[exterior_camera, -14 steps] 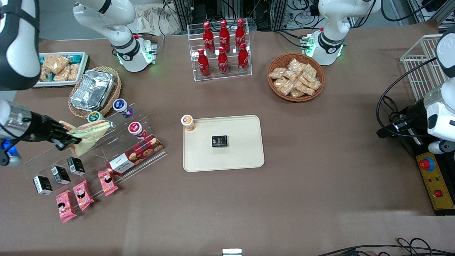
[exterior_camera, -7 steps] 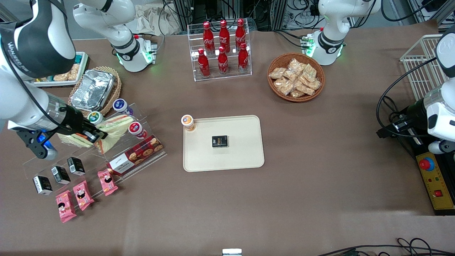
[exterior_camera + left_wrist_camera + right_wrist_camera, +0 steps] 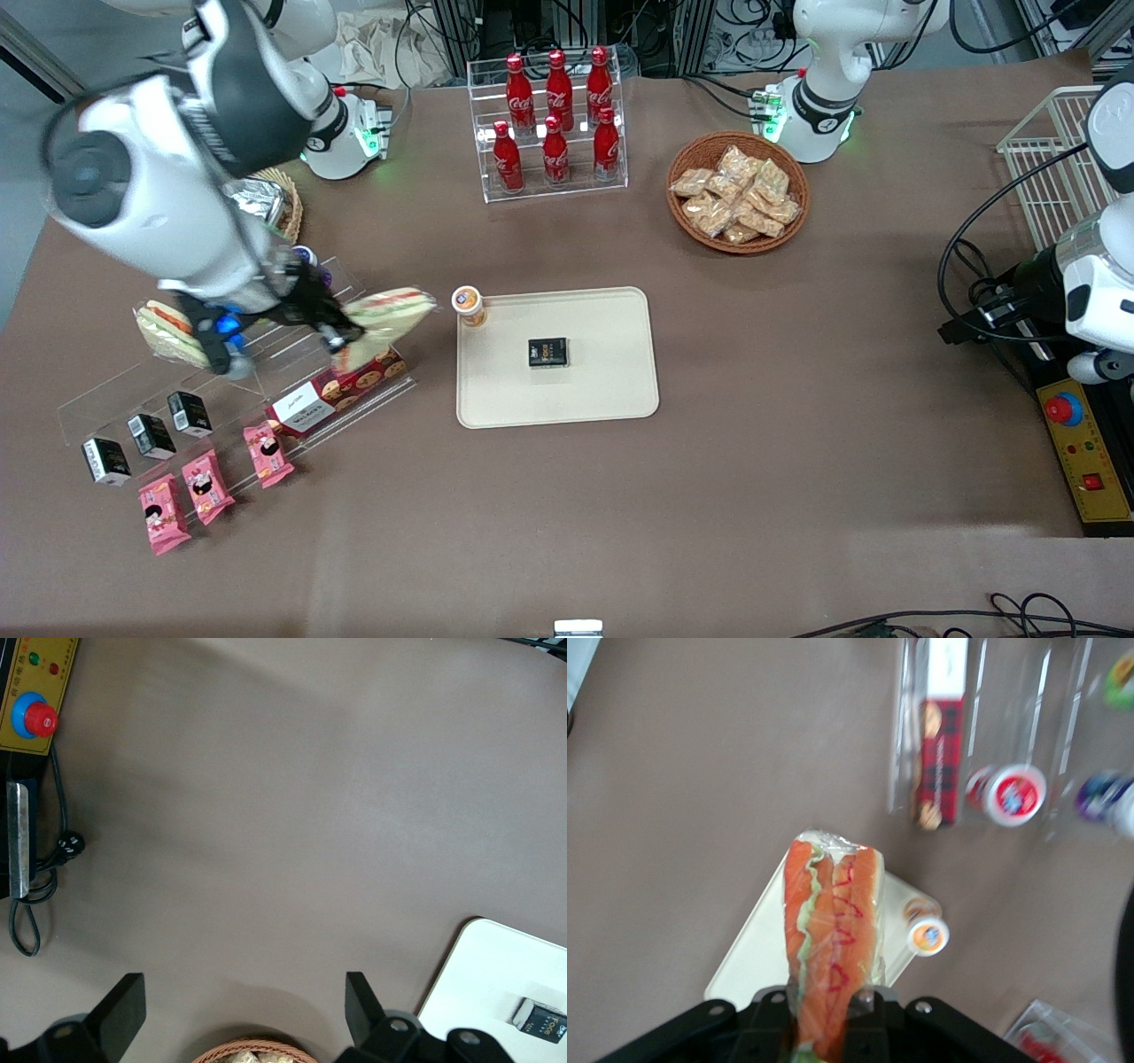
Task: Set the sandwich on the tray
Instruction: 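Lift the sub sandwich and carry it toward the cream tray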
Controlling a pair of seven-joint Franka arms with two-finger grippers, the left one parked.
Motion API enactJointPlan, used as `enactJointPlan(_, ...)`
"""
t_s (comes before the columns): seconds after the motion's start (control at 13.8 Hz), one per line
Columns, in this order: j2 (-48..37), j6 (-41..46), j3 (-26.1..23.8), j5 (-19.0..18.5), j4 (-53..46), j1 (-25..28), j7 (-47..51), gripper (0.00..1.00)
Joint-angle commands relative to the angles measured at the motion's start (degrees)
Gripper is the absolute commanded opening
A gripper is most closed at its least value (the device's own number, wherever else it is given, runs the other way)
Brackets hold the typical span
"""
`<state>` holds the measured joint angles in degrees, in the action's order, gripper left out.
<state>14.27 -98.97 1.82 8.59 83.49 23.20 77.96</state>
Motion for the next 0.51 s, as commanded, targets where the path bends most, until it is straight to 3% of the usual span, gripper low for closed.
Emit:
enactJointPlan(0.0,4.9,-5.3,0.8,1.2,-0.8,4.6,8.8,0.00)
enactJointPlan(0.43,13.6,-15.6,0.8,2.5,-0.2,7.0,18.5,0.00)
